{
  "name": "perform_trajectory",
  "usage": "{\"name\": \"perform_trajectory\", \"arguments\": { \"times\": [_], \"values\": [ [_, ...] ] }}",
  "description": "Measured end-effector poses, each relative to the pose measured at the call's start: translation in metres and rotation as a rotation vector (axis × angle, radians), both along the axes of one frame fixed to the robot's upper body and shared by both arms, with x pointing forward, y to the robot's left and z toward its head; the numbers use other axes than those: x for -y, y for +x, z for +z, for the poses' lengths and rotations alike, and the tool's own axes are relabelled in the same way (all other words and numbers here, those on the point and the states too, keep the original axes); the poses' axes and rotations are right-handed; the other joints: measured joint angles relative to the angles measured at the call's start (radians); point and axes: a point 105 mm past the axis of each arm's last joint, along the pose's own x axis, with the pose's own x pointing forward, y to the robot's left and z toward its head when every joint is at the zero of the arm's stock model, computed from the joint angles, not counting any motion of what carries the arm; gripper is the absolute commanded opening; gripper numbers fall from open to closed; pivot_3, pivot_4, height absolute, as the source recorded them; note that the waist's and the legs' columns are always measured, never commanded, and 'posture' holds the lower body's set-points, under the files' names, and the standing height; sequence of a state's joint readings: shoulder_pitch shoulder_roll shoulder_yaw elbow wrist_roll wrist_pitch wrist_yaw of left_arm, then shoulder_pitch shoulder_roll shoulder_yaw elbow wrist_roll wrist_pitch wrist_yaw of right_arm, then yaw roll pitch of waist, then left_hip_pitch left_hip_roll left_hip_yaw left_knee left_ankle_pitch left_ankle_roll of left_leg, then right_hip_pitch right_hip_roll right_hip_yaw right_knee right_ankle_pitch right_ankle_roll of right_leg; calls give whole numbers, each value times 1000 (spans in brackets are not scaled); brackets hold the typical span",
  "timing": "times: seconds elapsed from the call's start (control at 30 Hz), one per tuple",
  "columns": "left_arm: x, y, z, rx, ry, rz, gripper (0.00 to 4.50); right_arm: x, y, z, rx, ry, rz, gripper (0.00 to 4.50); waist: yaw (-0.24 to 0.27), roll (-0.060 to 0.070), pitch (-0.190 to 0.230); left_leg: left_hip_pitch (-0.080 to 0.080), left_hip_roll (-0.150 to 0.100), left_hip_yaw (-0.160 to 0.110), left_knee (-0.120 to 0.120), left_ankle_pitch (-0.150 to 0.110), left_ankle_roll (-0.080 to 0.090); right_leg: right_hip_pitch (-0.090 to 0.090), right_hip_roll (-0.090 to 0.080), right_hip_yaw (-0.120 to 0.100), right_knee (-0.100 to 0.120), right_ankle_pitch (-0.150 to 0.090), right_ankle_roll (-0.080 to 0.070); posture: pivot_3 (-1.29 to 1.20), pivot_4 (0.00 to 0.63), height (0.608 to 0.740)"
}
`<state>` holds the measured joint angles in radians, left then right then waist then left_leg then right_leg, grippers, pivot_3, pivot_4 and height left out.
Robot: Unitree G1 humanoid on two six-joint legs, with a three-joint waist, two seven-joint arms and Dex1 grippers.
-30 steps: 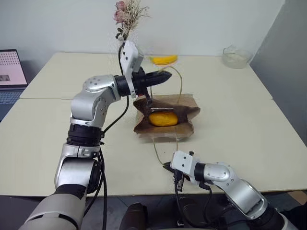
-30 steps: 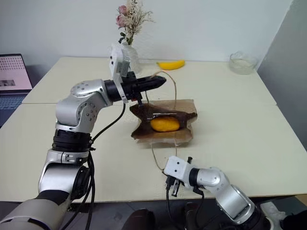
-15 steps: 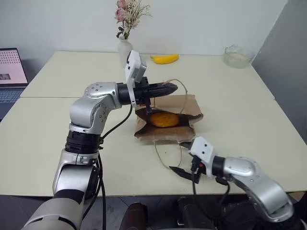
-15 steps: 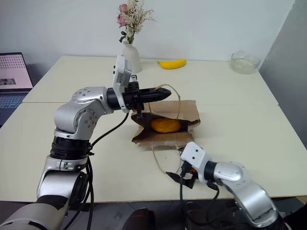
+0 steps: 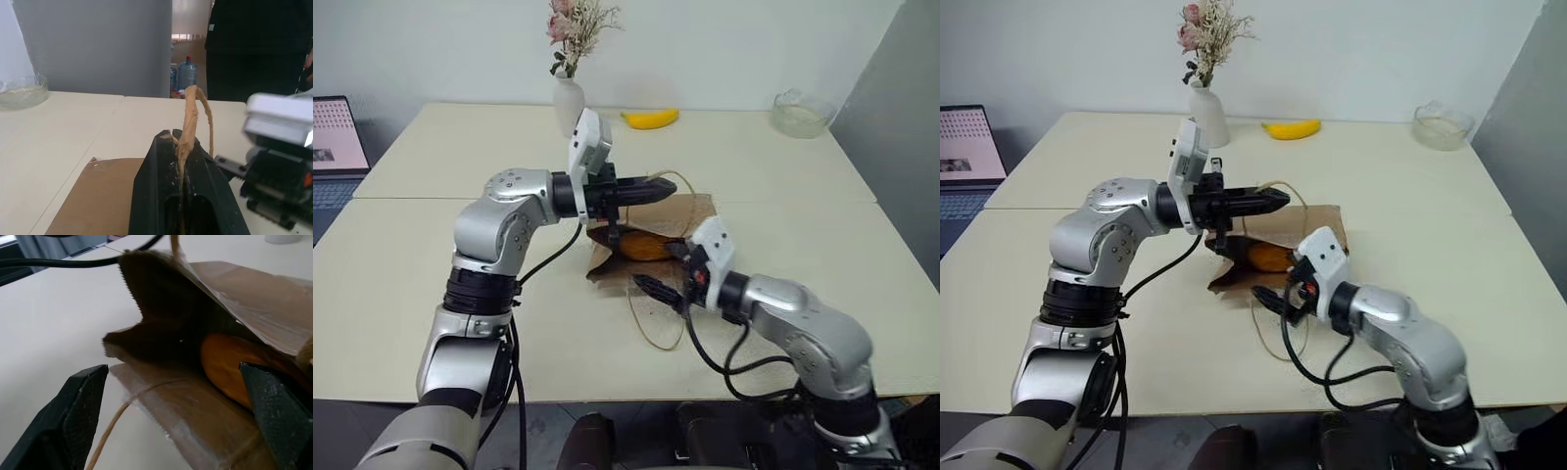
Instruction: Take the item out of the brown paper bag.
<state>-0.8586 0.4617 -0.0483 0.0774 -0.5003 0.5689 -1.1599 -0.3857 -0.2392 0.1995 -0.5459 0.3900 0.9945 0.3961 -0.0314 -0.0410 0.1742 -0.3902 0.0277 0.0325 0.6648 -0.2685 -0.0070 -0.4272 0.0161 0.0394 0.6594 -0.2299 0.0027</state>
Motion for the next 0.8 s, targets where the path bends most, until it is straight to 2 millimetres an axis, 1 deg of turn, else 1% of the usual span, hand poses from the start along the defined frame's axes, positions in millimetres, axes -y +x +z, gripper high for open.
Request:
{"name": "perform_trajectory", "arguments": {
  "times": [0.07,0.2,0.3,0.4,0.53,0.6,0.8],
  "values": [
    [0,0,0,-1,-2,-1,0,-2,8,-5,-2,-25,-41,4485,0,0,0,-3,0,0,0,0,0,-2,0,0,0,0,0,0,150,740],
    [0,1,1,-5,-8,10,0,1,20,-13,43,-111,-109,4485,1,0,0,-9,-1,0,2,0,0,-10,0,0,2,0,0,0,150,740],
    [0,2,4,-11,-29,21,0,3,28,-14,157,-250,-128,4485,0,0,0,-10,0,1,2,0,0,-12,0,1,3,0,0,0,150,740],
    [3,2,10,-12,-51,11,0,1,31,-11,287,-378,-91,4485,0,0,0,-10,0,0,2,0,0,-12,0,0,3,0,0,0,150,740],
    [4,5,18,-17,-83,25,0,-6,29,-16,363,-473,-21,4485,0,0,0,-10,0,1,2,0,0,-12,0,0,4,0,0,0,150,740],
    [2,8,22,-16,-99,41,0,-8,31,-17,412,-545,12,4485,-1,0,0,-10,0,1,2,0,0,-12,0,1,4,0,0,0,150,740],
    [3,12,22,-36,-124,58,0,-12,46,-23,457,-683,54,4485,0,0,0,-10,0,1,2,1,0,-12,0,0,4,0,0,0,150,740]
  ]
}}
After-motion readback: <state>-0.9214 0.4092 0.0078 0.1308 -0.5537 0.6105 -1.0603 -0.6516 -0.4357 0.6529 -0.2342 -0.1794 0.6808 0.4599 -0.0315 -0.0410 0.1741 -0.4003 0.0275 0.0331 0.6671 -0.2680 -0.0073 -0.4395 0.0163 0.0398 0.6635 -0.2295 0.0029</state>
